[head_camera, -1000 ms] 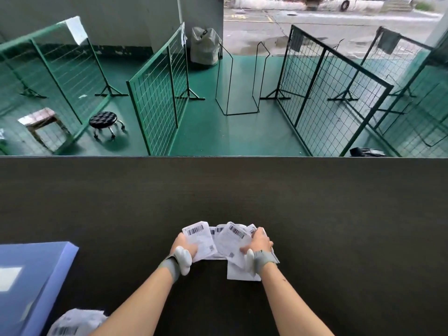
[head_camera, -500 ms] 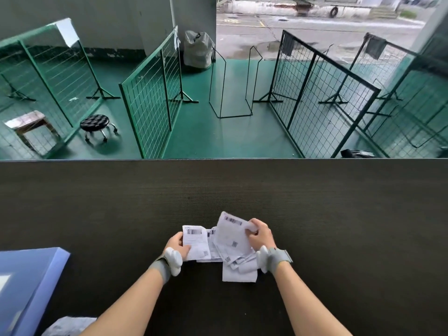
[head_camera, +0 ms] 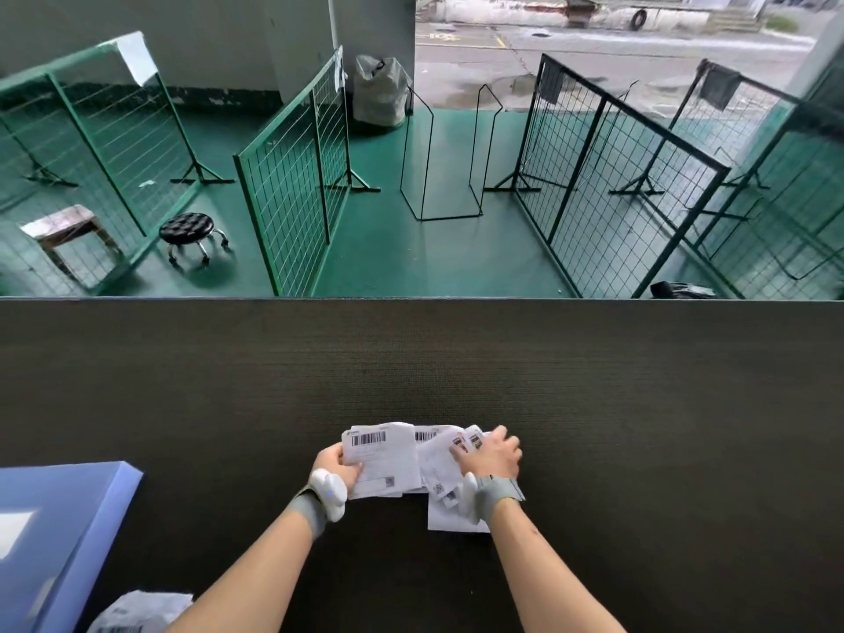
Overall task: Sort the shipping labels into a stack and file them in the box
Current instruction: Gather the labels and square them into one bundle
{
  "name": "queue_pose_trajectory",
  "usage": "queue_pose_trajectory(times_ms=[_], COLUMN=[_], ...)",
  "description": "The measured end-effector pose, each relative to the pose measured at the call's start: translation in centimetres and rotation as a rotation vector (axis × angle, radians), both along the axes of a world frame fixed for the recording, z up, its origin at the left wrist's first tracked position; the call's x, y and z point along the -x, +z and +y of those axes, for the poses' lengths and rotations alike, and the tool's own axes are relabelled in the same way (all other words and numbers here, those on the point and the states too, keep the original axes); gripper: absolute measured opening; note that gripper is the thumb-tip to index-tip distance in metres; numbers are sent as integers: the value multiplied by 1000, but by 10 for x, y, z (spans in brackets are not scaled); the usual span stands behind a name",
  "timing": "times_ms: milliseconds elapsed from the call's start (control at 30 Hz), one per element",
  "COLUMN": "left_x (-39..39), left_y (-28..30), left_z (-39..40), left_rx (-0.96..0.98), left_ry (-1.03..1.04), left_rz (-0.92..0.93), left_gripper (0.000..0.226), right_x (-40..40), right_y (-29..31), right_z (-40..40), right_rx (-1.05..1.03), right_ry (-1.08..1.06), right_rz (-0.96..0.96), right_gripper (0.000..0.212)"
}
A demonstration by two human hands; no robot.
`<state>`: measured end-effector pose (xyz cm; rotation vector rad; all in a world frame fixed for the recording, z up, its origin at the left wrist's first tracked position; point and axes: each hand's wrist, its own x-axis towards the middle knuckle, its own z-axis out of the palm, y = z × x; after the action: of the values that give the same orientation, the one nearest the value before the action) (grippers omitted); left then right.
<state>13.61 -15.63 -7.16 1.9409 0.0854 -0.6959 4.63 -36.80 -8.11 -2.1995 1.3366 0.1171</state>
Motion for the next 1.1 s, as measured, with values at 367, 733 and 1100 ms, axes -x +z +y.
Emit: queue_pose_trajectory(times_ms=[367,733,1100], left_x=[-5,0,7], left_y=[-4,6,16], left_z=[11,1,-1], left_rx=[-22,-14,153], left_ry=[1,-7,-154], left_rz=[70,43,136], left_gripper=[27,15,24], right_x=[16,6,-32], right_y=[-22,21,26], right_z=[-32,-36,20], right_rx=[-138,-174,-183], right_ry=[-89,30,535], right_rz=[-88,-450,-250], right_gripper=[36,9,14])
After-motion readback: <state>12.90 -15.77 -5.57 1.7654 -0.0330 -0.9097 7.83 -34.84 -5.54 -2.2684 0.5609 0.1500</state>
